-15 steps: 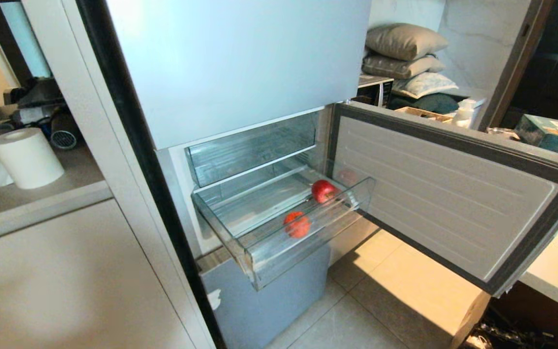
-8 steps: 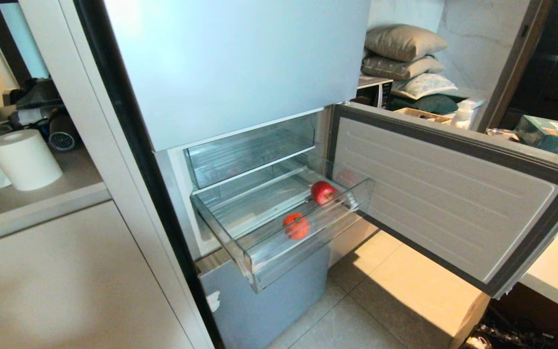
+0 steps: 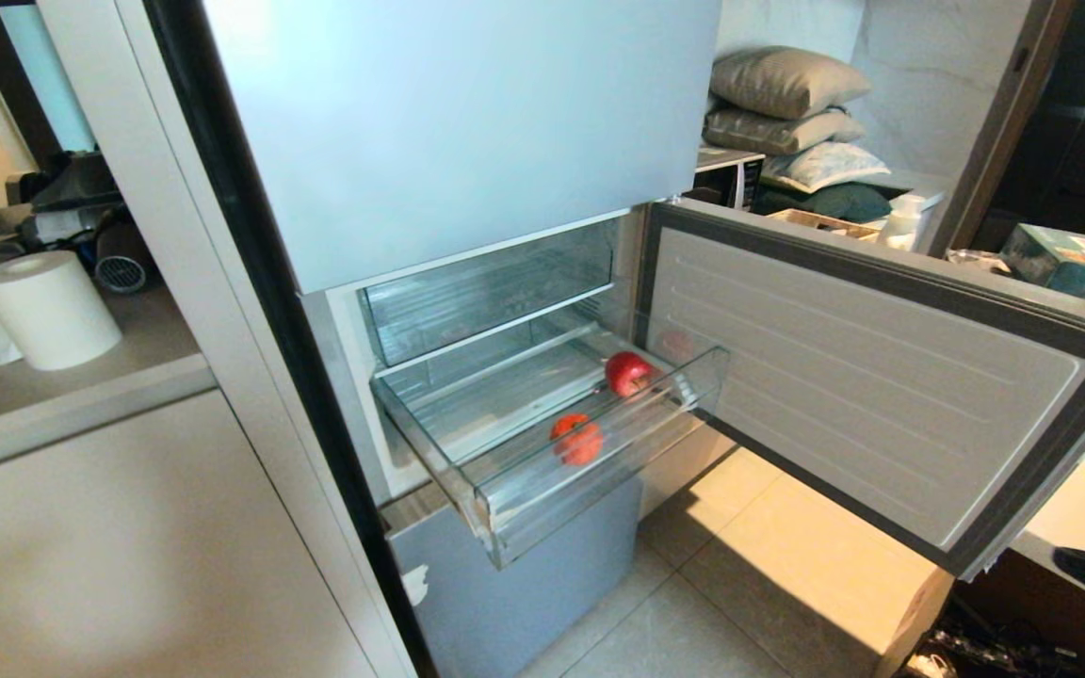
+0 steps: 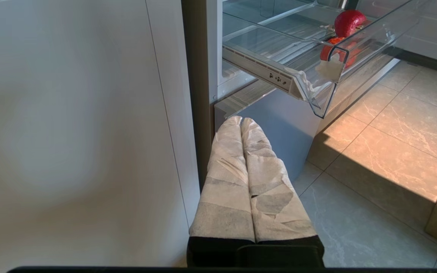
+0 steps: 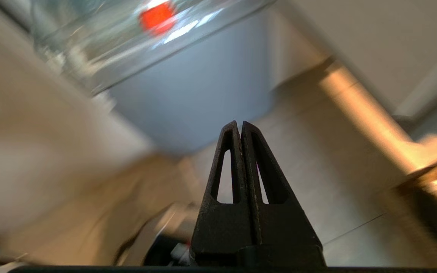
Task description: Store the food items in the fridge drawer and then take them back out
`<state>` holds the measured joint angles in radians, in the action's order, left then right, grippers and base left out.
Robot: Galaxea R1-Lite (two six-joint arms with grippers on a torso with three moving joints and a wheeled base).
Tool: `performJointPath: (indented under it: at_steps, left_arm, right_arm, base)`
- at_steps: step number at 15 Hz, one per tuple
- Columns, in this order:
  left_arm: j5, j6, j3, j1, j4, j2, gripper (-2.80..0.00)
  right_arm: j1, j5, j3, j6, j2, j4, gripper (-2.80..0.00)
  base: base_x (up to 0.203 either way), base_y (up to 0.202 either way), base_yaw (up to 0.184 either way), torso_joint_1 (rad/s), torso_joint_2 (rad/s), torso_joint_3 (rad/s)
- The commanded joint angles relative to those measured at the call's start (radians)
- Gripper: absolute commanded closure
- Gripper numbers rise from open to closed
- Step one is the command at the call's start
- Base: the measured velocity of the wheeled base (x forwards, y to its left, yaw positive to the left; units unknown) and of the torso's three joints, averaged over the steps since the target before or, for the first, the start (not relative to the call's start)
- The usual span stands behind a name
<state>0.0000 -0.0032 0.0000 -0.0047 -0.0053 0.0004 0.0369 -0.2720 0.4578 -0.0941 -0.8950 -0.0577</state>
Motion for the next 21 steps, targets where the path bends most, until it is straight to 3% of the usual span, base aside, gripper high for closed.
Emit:
performJointPath:
  at_steps: [1, 4, 8, 11, 19, 21]
  left_arm:
    - [0.000, -0.001, 0.002, 0.000, -0.001, -0.002, 0.00]
    - [0.000, 0.000, 0.002, 0.000, -0.001, -0.003, 0.00]
    - [0.000, -0.001, 0.002, 0.000, -0.001, -0.003, 0.00]
    - [0.000, -0.001, 0.002, 0.000, -0.001, -0.002, 0.00]
    - [0.000, -0.001, 0.002, 0.000, -0.001, -0.003, 0.00]
    - [0.000, -0.001, 0.002, 0.000, -0.001, -0.003, 0.00]
  right_arm:
    - [0.058, -0.032, 0.082, -0.010, -0.404, -0.071, 0.00]
    - [0.205, -0.008, 0.141, -0.031, -0.667, -0.237, 0.00]
    - [0.434, 0.174, 0.224, -0.084, -0.968, -0.490, 0.00]
    - [0.554, 0.275, 0.347, -0.097, -1.140, -0.574, 0.00]
    - [0.604, 0.455, 0.879, -0.100, -1.521, -0.619, 0.00]
    - [0.612, 0.500, 1.036, -0.102, -1.653, -0.801, 0.00]
  base:
    - [0.000, 0.000, 0.000, 0.000, 0.00, 0.000]
    - [0.000, 0.000, 0.000, 0.000, 0.00, 0.000]
    - [0.000, 0.000, 0.000, 0.000, 0.00, 0.000]
    - [0.000, 0.000, 0.000, 0.000, 0.00, 0.000]
    - [0.000, 0.000, 0.000, 0.000, 0.00, 0.000]
    - [0.000, 0.000, 0.000, 0.000, 0.00, 0.000]
